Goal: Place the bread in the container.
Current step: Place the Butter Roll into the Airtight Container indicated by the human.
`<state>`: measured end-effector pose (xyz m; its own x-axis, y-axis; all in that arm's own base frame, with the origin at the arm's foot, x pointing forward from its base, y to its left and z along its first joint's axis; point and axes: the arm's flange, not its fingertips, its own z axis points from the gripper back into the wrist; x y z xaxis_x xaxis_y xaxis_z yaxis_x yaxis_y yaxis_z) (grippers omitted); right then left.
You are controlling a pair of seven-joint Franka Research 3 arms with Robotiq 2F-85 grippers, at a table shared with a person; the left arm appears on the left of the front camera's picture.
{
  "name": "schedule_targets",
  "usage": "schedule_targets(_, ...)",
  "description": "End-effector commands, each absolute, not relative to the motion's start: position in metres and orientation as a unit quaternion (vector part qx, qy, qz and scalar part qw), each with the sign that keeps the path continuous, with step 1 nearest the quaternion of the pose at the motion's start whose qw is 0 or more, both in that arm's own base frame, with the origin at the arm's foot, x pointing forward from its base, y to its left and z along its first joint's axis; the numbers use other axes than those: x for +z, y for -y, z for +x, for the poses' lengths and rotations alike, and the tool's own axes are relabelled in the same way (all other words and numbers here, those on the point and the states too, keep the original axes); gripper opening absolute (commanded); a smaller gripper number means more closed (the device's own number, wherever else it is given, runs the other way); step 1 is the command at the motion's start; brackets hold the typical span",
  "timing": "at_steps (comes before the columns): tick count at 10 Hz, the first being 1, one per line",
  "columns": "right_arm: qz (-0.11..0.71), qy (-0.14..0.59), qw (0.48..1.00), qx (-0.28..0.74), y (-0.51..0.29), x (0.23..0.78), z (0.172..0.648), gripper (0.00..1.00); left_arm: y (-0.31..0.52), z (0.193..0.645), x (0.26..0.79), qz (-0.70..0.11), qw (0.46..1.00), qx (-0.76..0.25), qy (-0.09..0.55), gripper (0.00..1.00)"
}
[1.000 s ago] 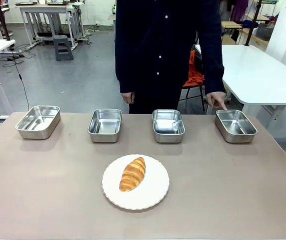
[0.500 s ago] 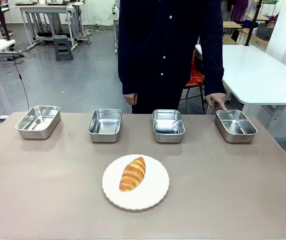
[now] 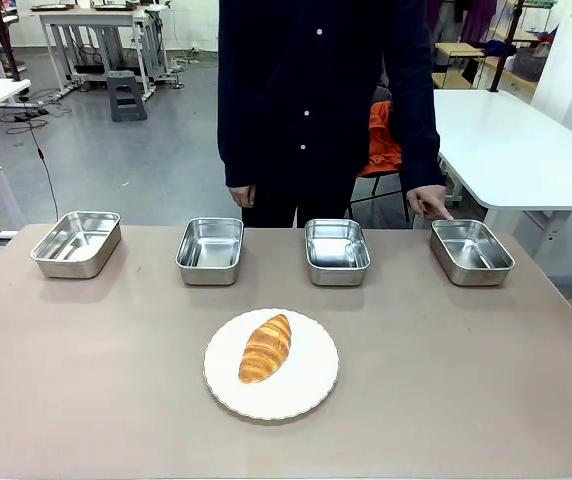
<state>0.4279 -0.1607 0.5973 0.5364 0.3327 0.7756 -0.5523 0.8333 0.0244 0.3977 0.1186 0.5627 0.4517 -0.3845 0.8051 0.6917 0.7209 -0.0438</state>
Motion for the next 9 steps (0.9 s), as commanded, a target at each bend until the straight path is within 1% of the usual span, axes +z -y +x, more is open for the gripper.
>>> schedule_targets(1,0.134,0.408,0.866,0.255,0.161,0.597,0.428,1.00,-0.119,0.397,0.563,-0.186,0.830,-0.324,0.413,1.00)
schedule_targets(2,0.112,0.396,0.876,0.252,0.136,0.606,0.429,1.00,-0.119,0.397,0.563,-0.186,0.830,-0.324,0.413,1.00)
schedule_targets(3,0.089,0.361,0.892,0.258,0.101,0.607,0.435,1.00,-0.119,0.397,0.563,-0.186,0.830,-0.324,0.413,1.00)
schedule_targets(5,0.066,0.324,0.903,0.273,0.018,0.604,0.435,1.00,-0.119,0.397,0.563,-0.186,0.830,-0.324,0.413,1.00)
schedule_targets(6,0.039,0.302,0.916,0.261,-0.030,0.595,0.429,1.00,-0.119,0.397,0.563,-0.186,0.830,-0.324,0.413,1.00)
schedule_targets(8,0.010,0.281,0.939,0.198,-0.104,0.578,0.420,1.00,-0.119,0.397,0.563,-0.186,0.830,-0.324,0.413,1.00)
schedule_targets(9,-0.013,0.251,0.963,0.093,-0.146,0.570,0.416,1.00,-0.119,0.397,0.563,-0.186,0.830,-0.324,0.413,1.00)
